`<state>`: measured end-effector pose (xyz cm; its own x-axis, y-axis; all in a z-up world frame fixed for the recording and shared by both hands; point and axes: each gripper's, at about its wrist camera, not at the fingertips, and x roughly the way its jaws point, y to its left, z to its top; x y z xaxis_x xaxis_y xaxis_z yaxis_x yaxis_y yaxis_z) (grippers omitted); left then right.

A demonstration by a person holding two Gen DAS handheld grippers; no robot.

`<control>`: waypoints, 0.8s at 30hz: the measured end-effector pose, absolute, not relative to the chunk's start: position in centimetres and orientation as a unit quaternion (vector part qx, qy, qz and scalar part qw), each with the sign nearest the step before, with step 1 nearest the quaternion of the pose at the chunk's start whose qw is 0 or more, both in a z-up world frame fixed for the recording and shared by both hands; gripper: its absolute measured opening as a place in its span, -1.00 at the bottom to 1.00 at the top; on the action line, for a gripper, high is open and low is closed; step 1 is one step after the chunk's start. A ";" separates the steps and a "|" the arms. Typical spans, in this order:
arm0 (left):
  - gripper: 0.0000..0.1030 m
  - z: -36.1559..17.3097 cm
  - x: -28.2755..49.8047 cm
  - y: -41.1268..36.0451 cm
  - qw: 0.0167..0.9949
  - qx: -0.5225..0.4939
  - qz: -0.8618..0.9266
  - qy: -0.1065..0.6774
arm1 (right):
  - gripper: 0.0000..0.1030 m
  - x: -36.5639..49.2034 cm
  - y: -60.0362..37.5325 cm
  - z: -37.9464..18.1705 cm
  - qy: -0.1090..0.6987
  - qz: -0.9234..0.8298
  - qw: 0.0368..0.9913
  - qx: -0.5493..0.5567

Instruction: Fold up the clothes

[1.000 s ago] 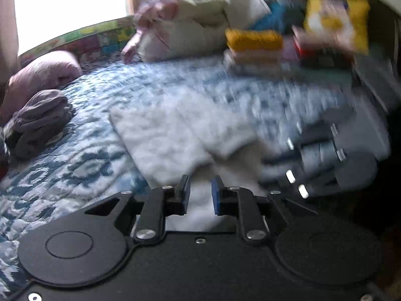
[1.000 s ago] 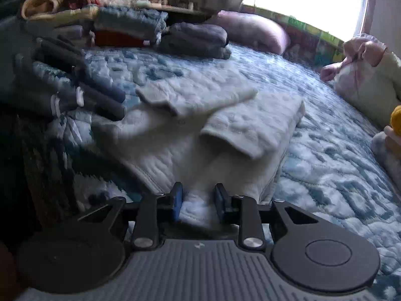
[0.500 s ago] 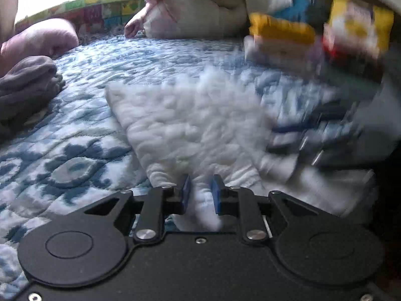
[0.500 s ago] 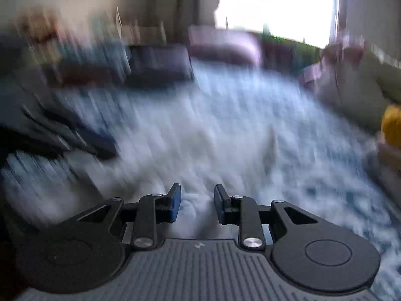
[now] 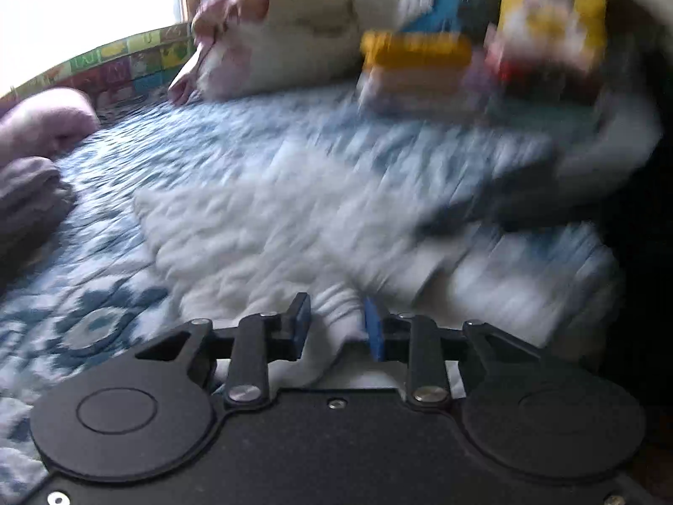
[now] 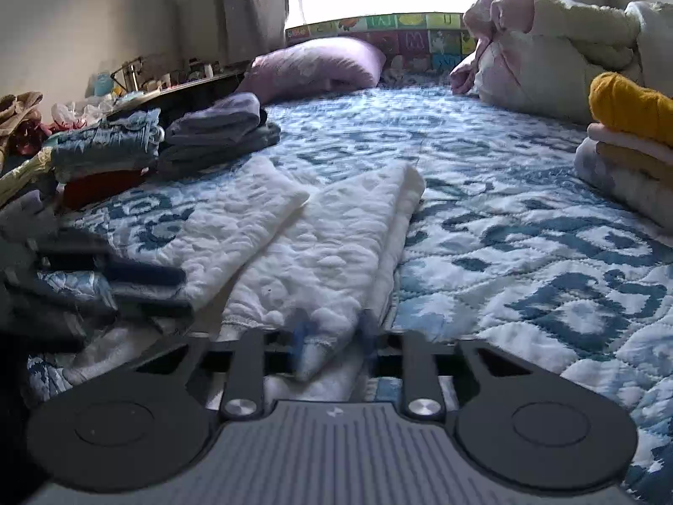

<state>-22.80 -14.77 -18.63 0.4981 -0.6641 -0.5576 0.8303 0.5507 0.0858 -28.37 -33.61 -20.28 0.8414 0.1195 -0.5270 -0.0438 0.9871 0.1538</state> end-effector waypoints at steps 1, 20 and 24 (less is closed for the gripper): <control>-0.47 -19.0 -22.8 -15.3 0.850 0.188 -0.430 0.239 | -0.76 -28.5 -33.7 -20.0 0.274 0.043 0.958 0.070; -0.46 -14.8 -17.9 -11.8 0.885 0.053 -0.408 0.218 | -0.41 -26.6 -32.7 -17.4 0.224 0.078 0.971 -0.028; -0.46 -15.5 -14.2 -13.6 0.884 0.085 -0.402 0.222 | -0.41 -23.7 -31.5 -18.3 0.228 0.086 0.967 -0.070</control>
